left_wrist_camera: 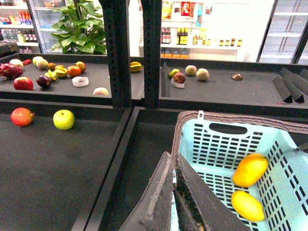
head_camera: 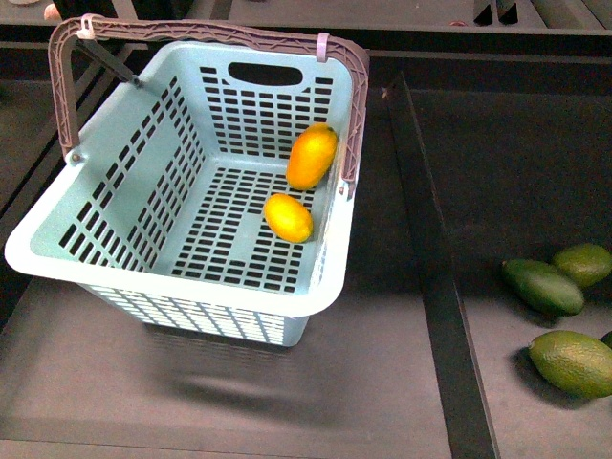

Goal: Pick lemon and mango into basket

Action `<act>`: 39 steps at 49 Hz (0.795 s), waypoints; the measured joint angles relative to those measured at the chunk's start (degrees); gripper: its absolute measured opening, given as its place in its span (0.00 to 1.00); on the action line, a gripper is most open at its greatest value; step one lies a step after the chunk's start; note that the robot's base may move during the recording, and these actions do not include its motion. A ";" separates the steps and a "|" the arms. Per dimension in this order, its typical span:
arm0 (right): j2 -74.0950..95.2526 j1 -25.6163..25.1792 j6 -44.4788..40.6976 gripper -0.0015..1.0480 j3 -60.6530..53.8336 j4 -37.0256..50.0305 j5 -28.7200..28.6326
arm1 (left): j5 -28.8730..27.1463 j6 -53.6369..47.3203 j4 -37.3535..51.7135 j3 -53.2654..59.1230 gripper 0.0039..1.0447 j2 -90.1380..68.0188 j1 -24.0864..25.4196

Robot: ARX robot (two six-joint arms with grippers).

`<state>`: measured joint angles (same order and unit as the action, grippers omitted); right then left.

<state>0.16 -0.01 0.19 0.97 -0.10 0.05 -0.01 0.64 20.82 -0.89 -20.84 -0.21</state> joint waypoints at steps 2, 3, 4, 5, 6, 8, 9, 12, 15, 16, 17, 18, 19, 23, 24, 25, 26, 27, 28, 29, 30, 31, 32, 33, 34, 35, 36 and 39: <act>0.00 0.00 -0.02 0.92 0.00 0.00 0.00 | 0.00 0.00 -1.20 0.00 0.03 1.27 0.00; 0.00 0.00 -0.02 0.92 0.00 0.00 0.00 | 0.00 0.00 -1.62 0.00 0.03 1.70 0.00; 0.00 0.00 -0.02 0.92 0.00 0.00 0.00 | 0.00 0.00 -2.01 0.00 0.03 2.12 0.00; 0.00 0.00 0.00 0.92 0.00 0.00 0.00 | 0.00 0.00 -2.43 0.00 0.03 2.54 0.00; 0.00 0.00 -0.02 0.92 0.00 0.00 0.00 | 0.00 0.00 -2.86 0.00 0.03 2.93 0.00; 0.00 0.00 -0.02 0.92 0.00 0.00 0.00 | 0.00 0.00 -3.74 0.00 0.03 3.78 0.00; 0.00 0.00 -0.02 0.92 0.00 0.00 0.00 | 0.00 0.00 -4.11 0.00 0.03 4.20 0.00; 0.00 0.00 -0.02 0.92 0.00 0.00 0.00 | 0.02 0.00 -5.29 0.00 0.03 5.35 0.00; 0.00 0.00 -0.02 0.92 0.00 0.00 0.00 | 0.00 0.00 -6.36 0.00 0.03 6.43 0.00; 0.00 0.00 -0.02 0.92 0.00 0.00 0.00 | 0.00 0.00 -6.71 0.00 0.03 6.78 0.00; 0.00 0.00 -0.02 0.92 0.00 0.00 0.00 | 0.00 0.00 -7.04 0.00 0.03 7.13 0.00; 0.00 0.00 -0.02 0.92 0.00 0.00 0.00 | 0.00 0.00 -7.37 0.00 0.03 7.45 0.00; 0.00 0.00 -0.02 0.92 0.00 0.00 0.00 | 0.00 0.00 -7.52 0.00 0.03 7.61 0.00; 0.00 0.00 -0.02 0.92 0.00 0.00 0.00 | 0.00 0.00 -8.74 0.00 0.03 8.83 0.00; 0.00 0.00 -0.02 0.92 0.00 0.00 0.00 | 0.00 0.00 -9.01 0.00 0.03 9.11 0.00; 0.00 0.00 -0.02 0.92 0.00 0.00 0.00 | 0.00 0.00 -9.40 0.00 0.03 9.51 0.00; 0.00 0.00 -0.02 0.92 0.00 0.00 0.00 | 0.00 0.00 -9.75 0.00 0.03 9.86 0.00; 0.00 0.00 -0.02 0.92 0.00 0.00 0.00 | 0.00 0.00 -9.99 0.00 0.03 10.10 0.00; 0.00 0.00 -0.02 0.92 0.00 0.00 0.00 | 0.00 0.00 -10.40 0.00 0.03 10.47 0.00; 0.00 0.00 -0.02 0.92 0.00 0.00 0.00 | 0.02 0.00 -11.21 0.00 0.03 11.26 0.00; 0.00 0.00 -0.02 0.92 0.00 0.00 0.00 | 0.02 0.00 -14.43 0.00 0.03 13.42 0.00; 0.00 0.00 -0.02 0.92 0.00 0.00 0.00 | 0.02 -0.02 -17.86 0.00 0.03 16.00 0.00; 0.00 0.00 -0.02 0.92 0.00 0.00 0.02 | 0.02 -0.02 -19.78 0.00 0.03 18.14 0.00; 0.00 0.00 -0.02 0.92 0.00 0.00 0.02 | 0.00 -0.02 -20.20 0.00 0.03 19.10 0.00; 0.00 0.00 -0.02 0.92 0.00 0.00 0.00 | 0.00 -0.02 -20.44 0.00 0.03 19.89 0.00; 0.00 0.00 -0.02 0.92 0.00 0.00 -0.02 | 0.02 -0.02 -20.50 0.00 0.03 20.15 0.00; 0.00 0.00 -0.02 0.92 0.00 0.00 -0.02 | 0.00 -0.02 -20.59 0.00 0.03 20.28 0.00; 0.00 0.00 -0.02 0.92 0.00 0.00 0.00 | 0.00 -0.02 -20.61 0.00 0.03 20.46 0.00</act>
<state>0.16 -0.01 0.16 0.97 -0.10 0.05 -0.01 0.62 0.21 -0.89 -0.38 -0.21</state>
